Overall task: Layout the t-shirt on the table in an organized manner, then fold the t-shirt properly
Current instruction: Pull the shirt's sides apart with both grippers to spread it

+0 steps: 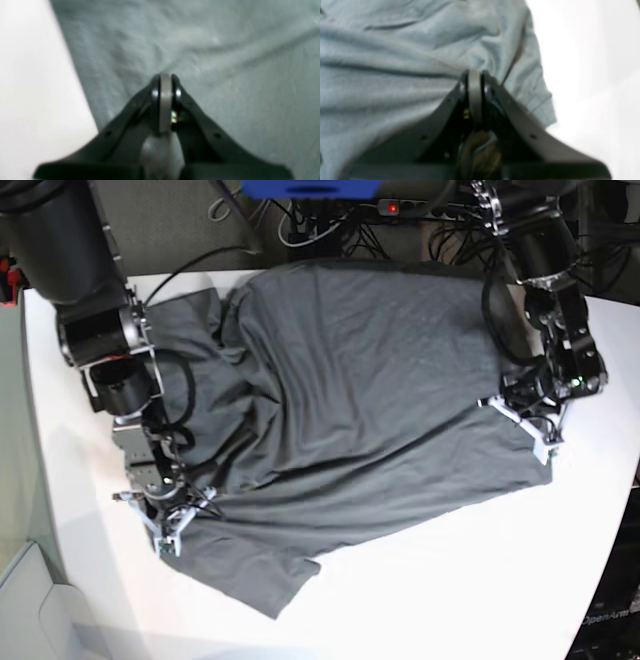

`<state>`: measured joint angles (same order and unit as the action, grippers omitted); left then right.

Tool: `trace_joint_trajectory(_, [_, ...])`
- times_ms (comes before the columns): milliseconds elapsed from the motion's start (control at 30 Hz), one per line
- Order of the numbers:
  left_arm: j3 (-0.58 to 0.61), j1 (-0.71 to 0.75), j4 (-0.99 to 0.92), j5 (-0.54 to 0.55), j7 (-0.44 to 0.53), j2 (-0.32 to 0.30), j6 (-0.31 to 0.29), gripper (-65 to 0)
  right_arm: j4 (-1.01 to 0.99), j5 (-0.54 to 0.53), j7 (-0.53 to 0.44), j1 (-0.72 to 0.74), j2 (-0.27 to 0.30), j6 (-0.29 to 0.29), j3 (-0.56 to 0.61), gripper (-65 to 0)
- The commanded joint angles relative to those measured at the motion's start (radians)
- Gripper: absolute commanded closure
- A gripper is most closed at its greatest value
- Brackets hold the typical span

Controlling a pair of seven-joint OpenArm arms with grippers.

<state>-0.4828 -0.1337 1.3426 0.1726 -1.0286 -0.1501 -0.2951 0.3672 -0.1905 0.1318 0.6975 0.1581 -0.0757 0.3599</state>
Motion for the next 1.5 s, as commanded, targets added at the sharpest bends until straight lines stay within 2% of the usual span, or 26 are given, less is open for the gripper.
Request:
trace_joint_trajectory(0, [0.0,-0.028,0.016,0.006,0.015,-0.012,0.0,-0.4,-0.009,0.001,0.073,0.003,0.016,-0.016,-0.003,0.0])
trace_joint_trajectory(200, [0.0,-0.076,0.033,0.014,0.004,-0.035,0.0,-0.4,-0.007,0.001,0.061,0.038,0.041,-0.016,-0.005,0.0])
trace_joint_trajectory(300, [0.0,-0.068,0.128,0.014,-0.008,-0.032,0.001,-0.4,0.017,0.001,0.067,0.061,0.042,-0.014,-0.003,0.0])
trace_joint_trajectory(400, [0.0,-0.067,0.217,0.014,-0.097,-0.026,0.001,-0.4,0.079,0.001,0.068,0.063,0.054,-0.013,-0.005,0.0])
trace_joint_trajectory(467, [0.0,-0.06,0.252,0.012,-0.143,0.001,0.0,-0.4,0.134,0.001,0.088,0.058,0.057,-0.011,-0.005,0.0])
trace_joint_trajectory(567, [0.0,-0.007,0.291,0.012,-0.164,0.016,0.0,-0.4,0.234,0.0,0.144,0.037,0.057,-0.009,-0.006,0.0])
trace_joint_trajectory(700, [0.008,0.078,0.303,0.012,-0.16,0.066,0.0,-0.4,0.43,0.0,0.18,-0.048,0.059,-0.009,-0.006,0.0])
trace_joint_trajectory(867, [0.009,0.176,0.305,0.014,-0.16,0.119,0.0,-0.4,0.752,0.0,0.323,-0.2,0.059,-0.009,-0.008,0.0])
trace_joint_trajectory(1033, [0.009,0.211,0.291,0.005,-0.157,0.152,0.0,-0.4,0.972,0.003,0.417,-0.322,0.024,-0.009,-0.054,0.0])
trace_joint_trajectory(1200, [0.009,0.2,0.148,0.003,-0.006,0.125,0.003,-0.4,1.105,0.003,0.495,-0.398,0.004,-0.009,-0.085,0.0])
trace_joint_trajectory(1333, [0.009,0.121,-0.033,0.003,0.087,0.057,0.006,-0.4,1.174,0.004,0.533,-0.444,0.008,-0.009,-0.085,0.0])
trace_joint_trajectory(1467, [0.009,-0.004,-0.237,0.003,0.163,-0.046,0.004,-0.4,1.208,0.007,0.579,-0.465,0.024,-0.009,-0.085,0.0])
